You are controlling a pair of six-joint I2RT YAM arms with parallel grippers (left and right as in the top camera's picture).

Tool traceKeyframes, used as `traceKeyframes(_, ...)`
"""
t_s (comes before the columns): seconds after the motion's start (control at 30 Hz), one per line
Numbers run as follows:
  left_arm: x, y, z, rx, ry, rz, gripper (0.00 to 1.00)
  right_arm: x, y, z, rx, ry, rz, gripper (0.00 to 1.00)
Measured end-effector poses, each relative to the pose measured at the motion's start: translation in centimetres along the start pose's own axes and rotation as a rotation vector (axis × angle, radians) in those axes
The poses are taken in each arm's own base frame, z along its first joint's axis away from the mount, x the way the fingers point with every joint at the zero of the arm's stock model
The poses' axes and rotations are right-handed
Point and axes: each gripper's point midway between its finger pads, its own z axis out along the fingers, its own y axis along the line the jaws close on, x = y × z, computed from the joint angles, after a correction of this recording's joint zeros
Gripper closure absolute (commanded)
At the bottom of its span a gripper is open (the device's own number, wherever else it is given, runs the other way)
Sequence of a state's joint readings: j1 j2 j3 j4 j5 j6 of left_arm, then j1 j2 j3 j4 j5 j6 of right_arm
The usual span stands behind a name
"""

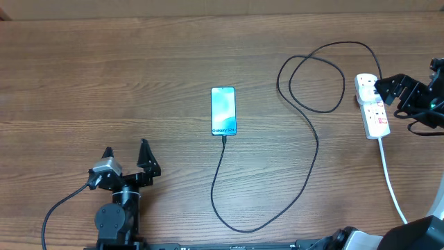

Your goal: Plug charger to phone and switch on socket

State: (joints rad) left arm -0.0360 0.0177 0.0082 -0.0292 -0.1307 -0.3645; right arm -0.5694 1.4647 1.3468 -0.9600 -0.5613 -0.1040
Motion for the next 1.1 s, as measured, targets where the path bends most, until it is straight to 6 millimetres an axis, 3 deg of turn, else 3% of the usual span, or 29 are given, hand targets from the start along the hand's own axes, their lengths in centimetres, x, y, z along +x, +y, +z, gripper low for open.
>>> traceKeyframes(0.1, 0.8, 0.6, 0.0, -0.013, 0.034, 0.038, 0.0, 0.0, 0.0, 0.0, 0.0, 0.001, 0.0, 0.0)
traceKeyframes(0.43, 1.3, -0.3, 0.0, 0.06, 0.06, 0.29, 0.01, 0.0, 0.0, 0.0, 0.0, 0.001, 0.0, 0.0)
traceKeyframes(1.1, 1.4, -0.5, -0.1, 0.07, 0.06, 0.342, 0.0, 0.0, 0.0, 0.0, 0.0, 0.001, 0.001, 0.0)
